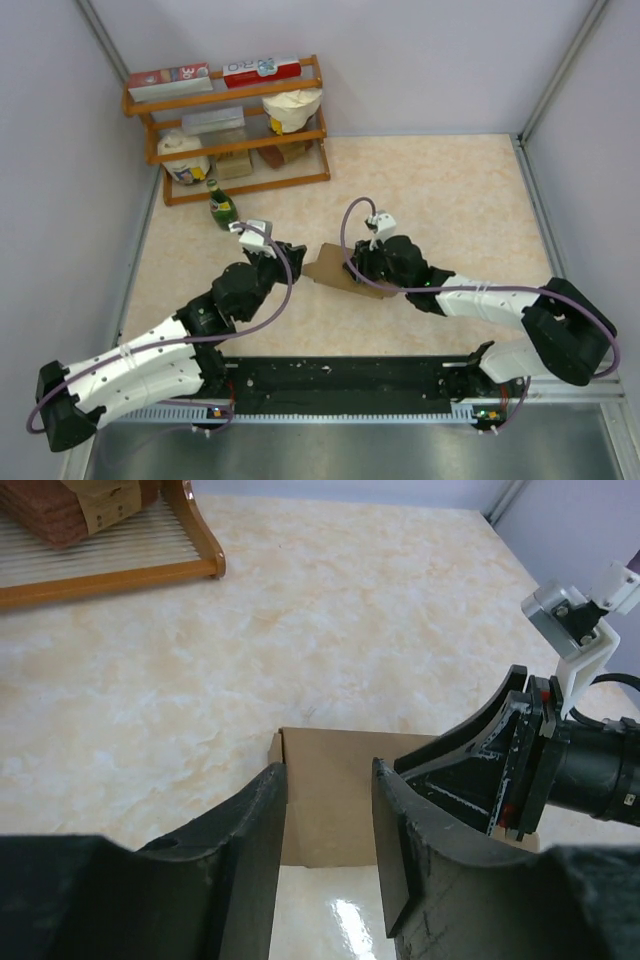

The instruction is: Fold the paper box

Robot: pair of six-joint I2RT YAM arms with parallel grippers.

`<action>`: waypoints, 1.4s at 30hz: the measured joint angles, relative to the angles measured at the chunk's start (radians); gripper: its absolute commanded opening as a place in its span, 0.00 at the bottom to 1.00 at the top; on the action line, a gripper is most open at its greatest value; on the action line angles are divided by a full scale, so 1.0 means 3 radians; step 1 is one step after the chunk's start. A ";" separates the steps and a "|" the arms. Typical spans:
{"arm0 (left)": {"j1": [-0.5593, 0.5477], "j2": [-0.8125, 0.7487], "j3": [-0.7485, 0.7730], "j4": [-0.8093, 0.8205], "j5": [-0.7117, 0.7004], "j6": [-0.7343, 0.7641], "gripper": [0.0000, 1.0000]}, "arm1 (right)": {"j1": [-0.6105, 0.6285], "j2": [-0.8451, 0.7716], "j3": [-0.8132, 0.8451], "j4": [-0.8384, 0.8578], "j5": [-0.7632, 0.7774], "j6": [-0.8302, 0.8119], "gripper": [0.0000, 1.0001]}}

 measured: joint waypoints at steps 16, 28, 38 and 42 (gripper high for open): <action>0.0779 0.0586 0.0108 0.0151 0.0807 -0.0092 0.35 | -0.0001 0.0169 0.0010 -0.0275 -0.0017 0.0008 0.39; 0.1371 0.1525 0.0420 0.0312 0.1991 -0.0034 0.45 | -0.0192 -0.0776 0.0039 -0.0963 0.0596 0.0116 0.44; 0.1460 0.2045 0.0456 0.0507 0.2707 0.0028 0.53 | -0.0443 -0.1575 -0.0702 -0.1251 0.0505 0.0488 0.66; 0.1467 0.2082 0.0456 0.0509 0.2707 0.0032 0.45 | -0.0443 -0.1806 -0.0722 -0.1453 0.0651 0.0604 0.54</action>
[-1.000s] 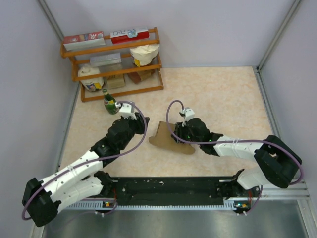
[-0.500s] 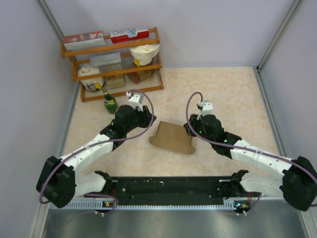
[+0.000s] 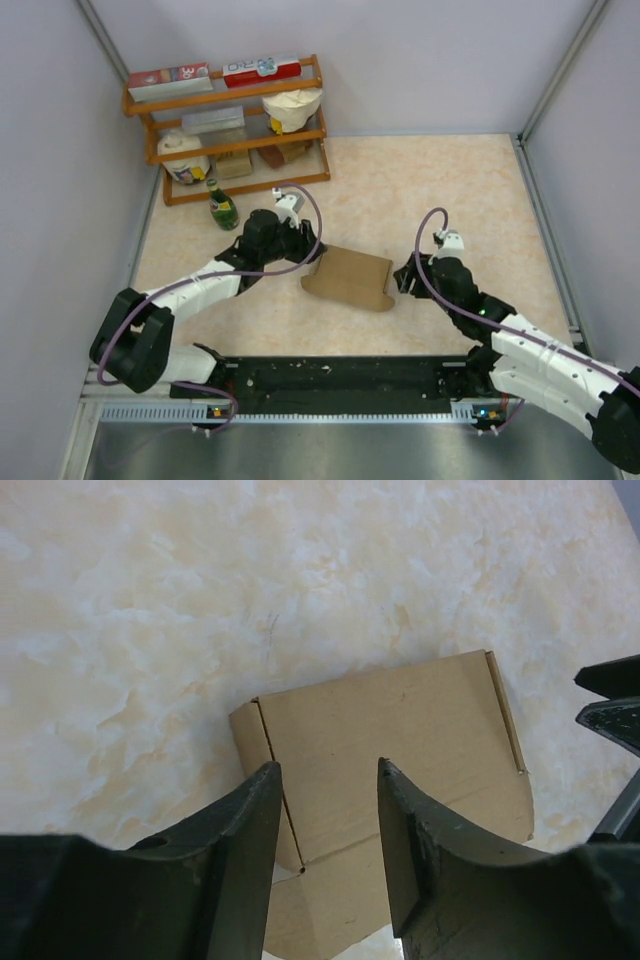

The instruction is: Fold the paper box

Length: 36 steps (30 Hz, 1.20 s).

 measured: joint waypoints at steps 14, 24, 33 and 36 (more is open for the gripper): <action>0.0392 0.0318 0.0167 -0.0050 -0.0273 -0.0205 0.00 | 0.0000 0.0104 0.0003 -0.0394 0.0390 0.0168 0.00; 0.0402 0.0553 0.0328 -0.0145 -0.0139 -0.0111 0.00 | -0.0015 0.0072 -0.0056 -0.0305 0.0450 0.0127 0.00; 0.0404 0.0998 0.0650 -0.0370 -0.0141 0.0065 0.00 | -0.0034 0.0764 0.0206 -0.0256 0.0323 0.0014 0.00; 0.0404 0.1036 0.0650 -0.0432 -0.0142 0.0079 0.00 | -0.0067 0.0978 0.0291 -0.0149 0.0256 -0.0005 0.00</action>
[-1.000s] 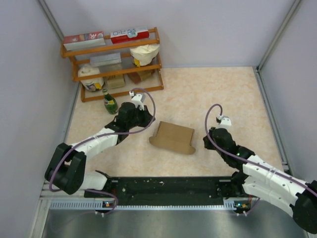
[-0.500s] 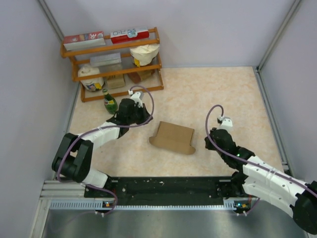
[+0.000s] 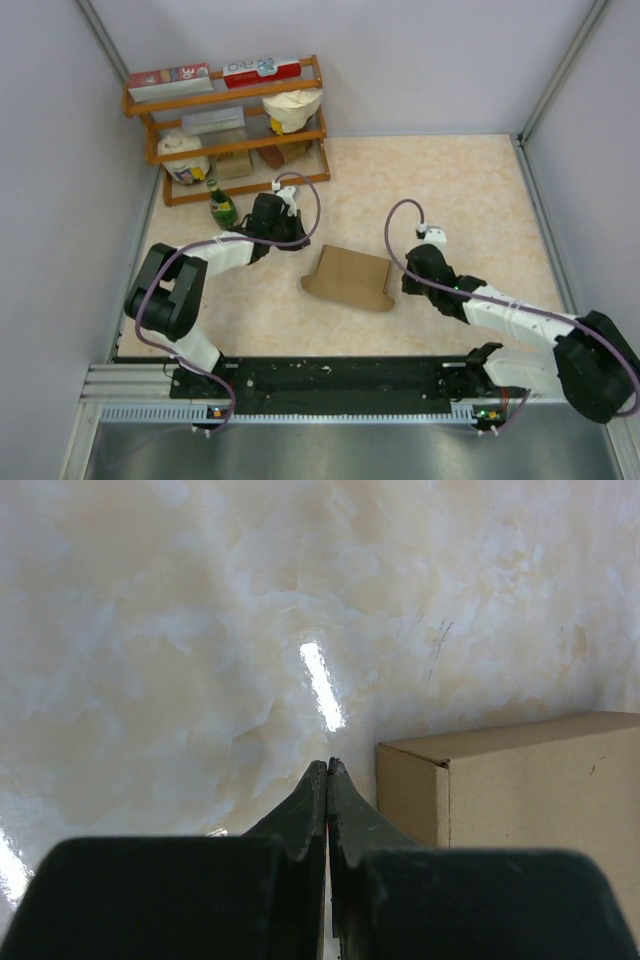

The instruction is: Fold the paper box

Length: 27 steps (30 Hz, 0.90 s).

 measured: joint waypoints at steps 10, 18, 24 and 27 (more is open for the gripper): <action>-0.0014 0.0025 -0.0168 0.0081 0.0132 -0.0034 0.00 | -0.0065 0.0847 0.0549 0.0118 -0.0387 -0.0009 0.00; -0.0085 0.0008 -0.0450 0.0159 0.0278 -0.0106 0.00 | -0.0065 0.0944 0.0637 0.0114 -0.0556 -0.0031 0.00; -0.0144 -0.0060 -0.0502 0.0172 0.0318 -0.0130 0.00 | -0.0075 0.0991 0.0640 0.0102 -0.0572 -0.0039 0.00; -0.0167 -0.0084 -0.0501 0.0170 0.0314 -0.0132 0.00 | -0.0080 0.1002 0.0656 0.0090 -0.0565 -0.0055 0.00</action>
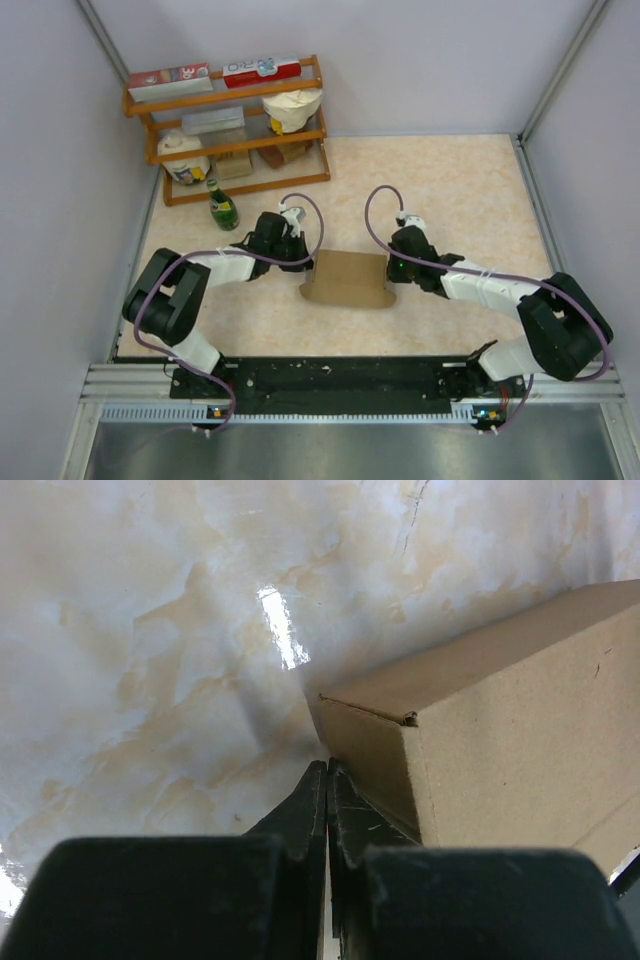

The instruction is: Fold the paper box

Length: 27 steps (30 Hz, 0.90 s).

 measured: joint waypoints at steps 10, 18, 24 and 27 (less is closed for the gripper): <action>-0.0027 0.0058 0.0200 -0.0125 -0.0126 0.0003 0.00 | -0.0031 0.0181 0.0284 -0.0137 0.0132 -0.0042 0.00; -0.0011 0.0328 0.0651 -0.0278 -0.0346 0.0056 0.00 | -0.0095 0.0443 0.0615 -0.0243 0.0252 -0.0141 0.00; -0.0011 0.0437 0.0760 -0.0312 -0.0467 0.0071 0.14 | -0.0212 0.0504 0.0699 -0.0224 0.0243 -0.0189 0.17; 0.0006 0.0342 0.0635 -0.0277 -0.0571 0.0029 0.27 | -0.0312 0.0492 0.0689 -0.0202 0.0192 -0.0216 0.26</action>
